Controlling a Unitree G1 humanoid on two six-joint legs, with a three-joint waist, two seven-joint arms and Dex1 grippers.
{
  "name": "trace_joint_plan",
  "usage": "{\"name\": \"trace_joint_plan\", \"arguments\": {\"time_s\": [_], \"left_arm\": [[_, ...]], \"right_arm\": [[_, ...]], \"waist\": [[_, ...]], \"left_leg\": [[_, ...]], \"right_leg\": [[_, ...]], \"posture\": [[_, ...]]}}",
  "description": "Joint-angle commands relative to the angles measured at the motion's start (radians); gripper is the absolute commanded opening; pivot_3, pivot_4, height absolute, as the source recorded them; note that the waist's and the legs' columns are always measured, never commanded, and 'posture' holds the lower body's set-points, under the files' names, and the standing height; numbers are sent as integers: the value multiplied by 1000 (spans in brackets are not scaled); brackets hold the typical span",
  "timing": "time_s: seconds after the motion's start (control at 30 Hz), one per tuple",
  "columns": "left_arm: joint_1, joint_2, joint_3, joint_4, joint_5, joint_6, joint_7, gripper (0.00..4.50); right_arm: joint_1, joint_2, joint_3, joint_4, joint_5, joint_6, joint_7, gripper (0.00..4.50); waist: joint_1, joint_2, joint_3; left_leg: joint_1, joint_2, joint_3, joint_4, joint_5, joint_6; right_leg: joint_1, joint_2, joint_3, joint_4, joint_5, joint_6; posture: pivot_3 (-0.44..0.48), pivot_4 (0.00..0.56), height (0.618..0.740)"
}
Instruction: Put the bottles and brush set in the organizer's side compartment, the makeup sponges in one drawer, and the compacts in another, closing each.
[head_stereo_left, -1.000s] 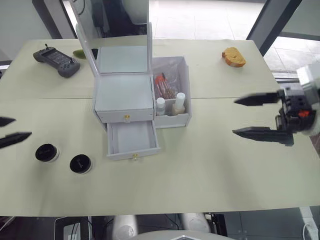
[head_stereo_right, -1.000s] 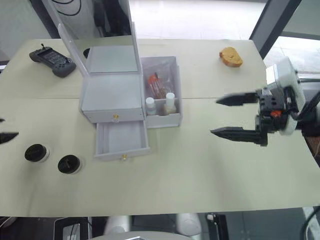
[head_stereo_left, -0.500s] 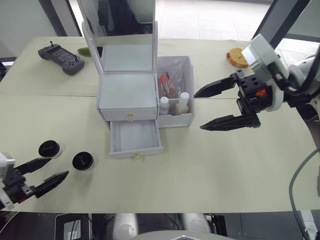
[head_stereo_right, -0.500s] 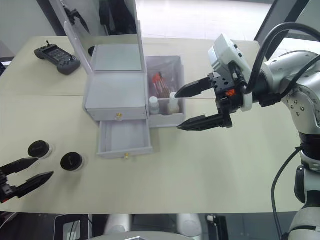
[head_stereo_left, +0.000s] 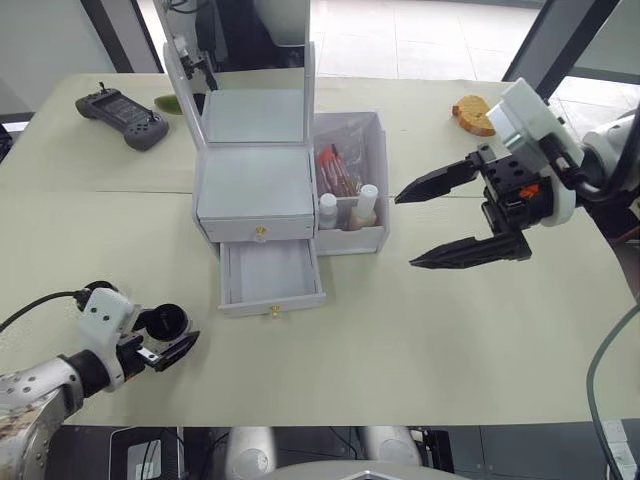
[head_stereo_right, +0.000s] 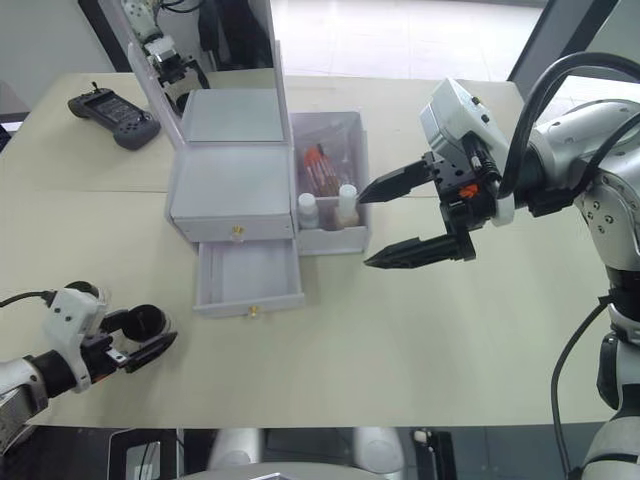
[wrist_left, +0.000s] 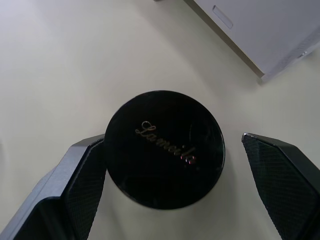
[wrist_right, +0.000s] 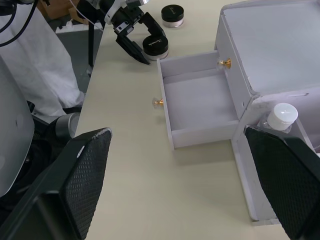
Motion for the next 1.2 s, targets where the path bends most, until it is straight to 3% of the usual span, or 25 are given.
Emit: {"name": "trace_joint_plan", "arguments": {"time_s": [0.03, 0.2, 0.4, 0.53, 0.67, 0.8, 0.93, 1.2], "left_arm": [[-14, 38, -34, -6, 30, 8, 16, 4298], [0, 107, -10, 18, 37, -22, -41, 2940], [-100, 227, 83, 109, -25, -69, -179, 2922], [-235, 286, 64, 107, -106, -78, -268, 2922], [-325, 300, -5, 59, -147, -127, -339, 2922], [-498, 305, -160, 61, -179, -107, -372, 2922], [-653, 283, -362, 114, -103, -142, -408, 2922], [-835, 235, -569, 293, 52, -245, -473, 2922]], "right_arm": [[13, -24, -60, -32, 8, 2, -9, 4500], [49, -37, -84, -44, 8, -8, -13, 4500], [80, -45, -97, -57, -1, -27, -16, 4500], [92, -47, -114, -77, 6, -22, -36, 4500], [120, -56, -143, -97, -3, -37, -66, 4500], [165, -86, -195, -132, 32, 2, -92, 4500], [218, -118, -267, -184, 76, 58, -143, 4500], [282, -165, -375, -268, 158, 149, -250, 4500]], "waist": [[1, 0, 0], [-1, 0, 0], [0, 0, 0], [6, 0, 0], [5, 0, 0], [2, 0, 0], [5, 0, 0], [2, 0, 0]], "left_leg": [[0, 0, 0, 0, 0, 0], [0, 0, 0, 0, 0, 0], [0, 0, 0, 0, 0, 0], [-1, 0, 0, 0, 0, 0], [-2, 0, 0, -1, 0, 0], [-1, 0, -1, -1, 0, 0], [-1, 0, 0, 0, 0, 0], [-1, 0, -1, 0, 0, 1]], "right_leg": [[0, 0, 0, 0, 0, 0], [0, 0, 0, 0, 0, 0], [-2, 0, 0, 0, 0, 0], [-1, 0, 0, -1, 0, 0], [-1, 0, 0, -1, 1, 1], [-2, 1, 0, 1, 2, 4], [-1, 1, 1, 1, 3, 4], [0, 2, 1, 2, 3, 6]], "posture": [[0, 150, 705], [0, 150, 705], [0, 150, 705], [0, 150, 705], [0, 150, 705], [0, 150, 705], [0, 150, 705], [0, 150, 705]]}}
